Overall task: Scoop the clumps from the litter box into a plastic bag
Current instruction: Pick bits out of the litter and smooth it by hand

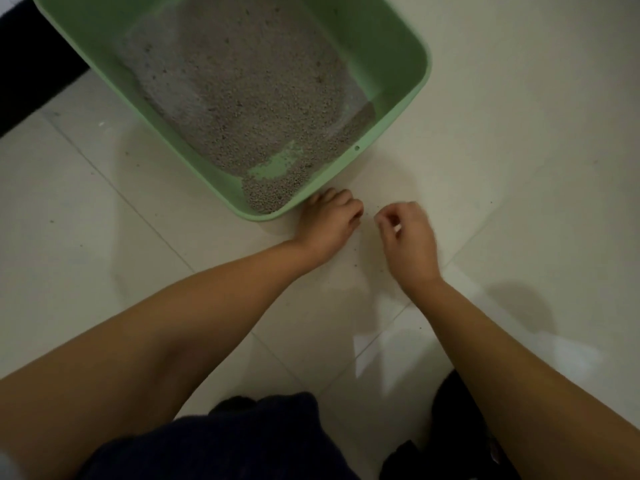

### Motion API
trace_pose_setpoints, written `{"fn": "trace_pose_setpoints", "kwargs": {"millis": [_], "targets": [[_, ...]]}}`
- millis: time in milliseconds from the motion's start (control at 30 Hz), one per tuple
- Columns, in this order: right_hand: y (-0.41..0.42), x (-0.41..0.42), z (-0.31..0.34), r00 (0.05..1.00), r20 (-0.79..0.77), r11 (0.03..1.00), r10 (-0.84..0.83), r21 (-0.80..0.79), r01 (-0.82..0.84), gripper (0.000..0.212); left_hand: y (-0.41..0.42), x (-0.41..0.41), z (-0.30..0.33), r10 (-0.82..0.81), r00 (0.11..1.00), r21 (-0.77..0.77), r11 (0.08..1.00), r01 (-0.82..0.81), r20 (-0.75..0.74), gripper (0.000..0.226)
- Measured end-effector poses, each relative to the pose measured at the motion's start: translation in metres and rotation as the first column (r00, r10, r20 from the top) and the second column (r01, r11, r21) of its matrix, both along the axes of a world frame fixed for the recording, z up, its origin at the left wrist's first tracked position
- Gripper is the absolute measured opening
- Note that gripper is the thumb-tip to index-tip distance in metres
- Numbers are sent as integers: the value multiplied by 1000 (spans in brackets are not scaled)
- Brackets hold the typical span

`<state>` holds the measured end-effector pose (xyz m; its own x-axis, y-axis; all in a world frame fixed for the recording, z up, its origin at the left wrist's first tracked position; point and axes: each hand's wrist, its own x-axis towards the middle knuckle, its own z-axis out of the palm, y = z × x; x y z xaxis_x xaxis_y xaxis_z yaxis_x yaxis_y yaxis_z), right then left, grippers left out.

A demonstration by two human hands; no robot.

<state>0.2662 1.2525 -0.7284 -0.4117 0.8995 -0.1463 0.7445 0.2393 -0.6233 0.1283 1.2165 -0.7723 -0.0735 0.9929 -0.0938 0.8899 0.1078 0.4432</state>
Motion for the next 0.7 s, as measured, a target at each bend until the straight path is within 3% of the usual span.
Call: {"fn": "trace_pose_setpoints", "kwargs": {"millis": [67, 167, 233, 333, 367, 500, 567, 633, 700], "targets": [[10, -9, 40, 982, -178, 985, -61, 150, 88, 8, 1, -1, -1, -32, 999, 27, 999, 32, -12, 5], [33, -41, 87, 935, -355, 946, 7, 306, 110, 11, 3, -3, -3, -41, 999, 4, 999, 41, -10, 7], [50, -67, 92, 935, -333, 931, 120, 364, 10, 12, 4, -4, -2, -32, 999, -62, 998, 32, -1, 7], [67, -90, 78, 947, -134, 904, 292, 362, -227, 17, 5, -8, 1, -30, 999, -122, 992, 27, -22, 13], [69, -90, 74, 950, -117, 907, 290, 350, -234, 19, 5, -8, 2, -43, 999, -127, 991, 38, -31, 14], [60, -46, 60, 926, -356, 955, -123, 210, 207, 16, 4, -10, 4, -82, 995, -84, 993, 77, -54, 17], [48, -12, 38, 943, -225, 957, -246, 99, 273, 15, 4, -9, 4, -75, 996, -80, 994, 71, -48, 17], [39, 14, 10, 982, 48, 982, -182, -35, 184, 19, 3, -9, 4, -67, 996, -80, 995, 63, -50, 16], [34, 25, -10, 981, 179, 983, -75, -154, 103, 24, 0, -10, 3, -35, 999, -67, 997, 34, -20, 13]]}}
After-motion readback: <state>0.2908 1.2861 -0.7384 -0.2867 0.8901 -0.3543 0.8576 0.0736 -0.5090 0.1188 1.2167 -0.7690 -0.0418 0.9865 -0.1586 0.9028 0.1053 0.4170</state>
